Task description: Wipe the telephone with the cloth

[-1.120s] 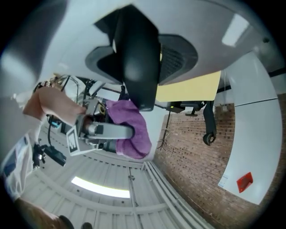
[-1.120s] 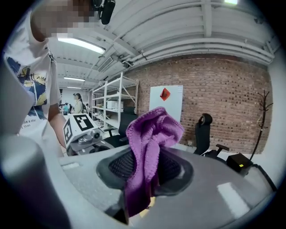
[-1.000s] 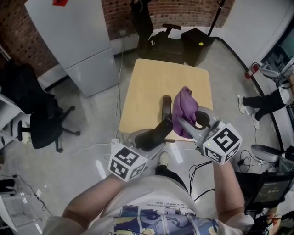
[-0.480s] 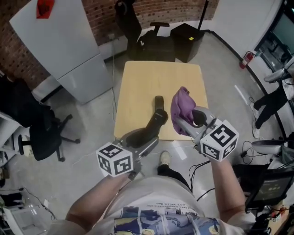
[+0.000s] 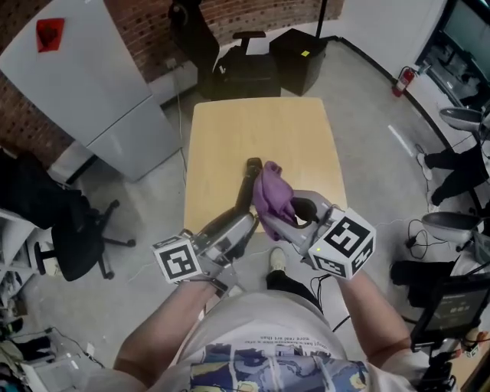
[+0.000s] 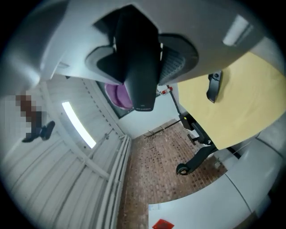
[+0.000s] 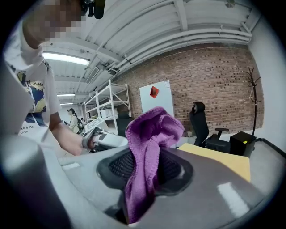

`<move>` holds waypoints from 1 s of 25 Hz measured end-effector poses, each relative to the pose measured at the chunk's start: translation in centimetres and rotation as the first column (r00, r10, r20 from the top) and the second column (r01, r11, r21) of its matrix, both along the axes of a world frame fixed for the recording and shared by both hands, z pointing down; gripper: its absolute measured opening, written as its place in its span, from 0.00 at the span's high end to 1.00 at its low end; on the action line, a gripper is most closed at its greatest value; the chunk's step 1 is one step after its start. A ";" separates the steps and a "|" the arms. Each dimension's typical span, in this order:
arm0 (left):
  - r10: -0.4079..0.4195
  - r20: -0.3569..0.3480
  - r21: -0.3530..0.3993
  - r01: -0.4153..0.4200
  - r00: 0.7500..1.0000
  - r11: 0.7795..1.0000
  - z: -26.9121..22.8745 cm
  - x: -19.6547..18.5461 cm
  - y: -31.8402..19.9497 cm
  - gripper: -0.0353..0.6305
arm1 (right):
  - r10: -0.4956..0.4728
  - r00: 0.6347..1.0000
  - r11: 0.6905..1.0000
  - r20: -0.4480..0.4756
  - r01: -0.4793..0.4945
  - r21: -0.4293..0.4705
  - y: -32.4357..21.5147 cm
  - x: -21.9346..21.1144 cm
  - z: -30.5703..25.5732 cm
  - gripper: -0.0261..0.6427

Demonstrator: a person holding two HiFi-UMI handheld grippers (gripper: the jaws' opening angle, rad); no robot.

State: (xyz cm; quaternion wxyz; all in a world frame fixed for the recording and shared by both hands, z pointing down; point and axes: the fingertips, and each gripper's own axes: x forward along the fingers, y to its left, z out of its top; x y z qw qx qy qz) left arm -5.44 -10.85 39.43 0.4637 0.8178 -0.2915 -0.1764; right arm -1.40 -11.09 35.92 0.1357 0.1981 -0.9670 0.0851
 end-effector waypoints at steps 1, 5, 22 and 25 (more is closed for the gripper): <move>-0.003 -0.032 -0.008 0.003 0.999 1.000 -0.1 0.0 -0.2 0.56 | -0.009 1.000 1.000 0.011 0.009 -0.014 0.4 -0.2 0.2 0.79; -0.014 -0.177 -0.045 0.006 0.984 0.999 -0.9 0.2 -0.7 0.56 | -0.042 0.998 0.997 0.035 0.044 -0.058 1.8 -1.0 0.7 0.79; 0.016 -0.399 -0.005 -0.019 0.917 1.000 -5.0 0.9 -3.3 0.56 | -0.042 0.998 0.997 0.051 0.045 -0.061 -0.2 1.2 -0.7 0.79; 0.027 -0.404 -0.004 -0.032 0.914 0.999 -4.9 1.4 -3.1 0.56 | 0.003 0.999 0.999 0.054 0.000 -0.045 -2.2 2.1 -1.2 0.79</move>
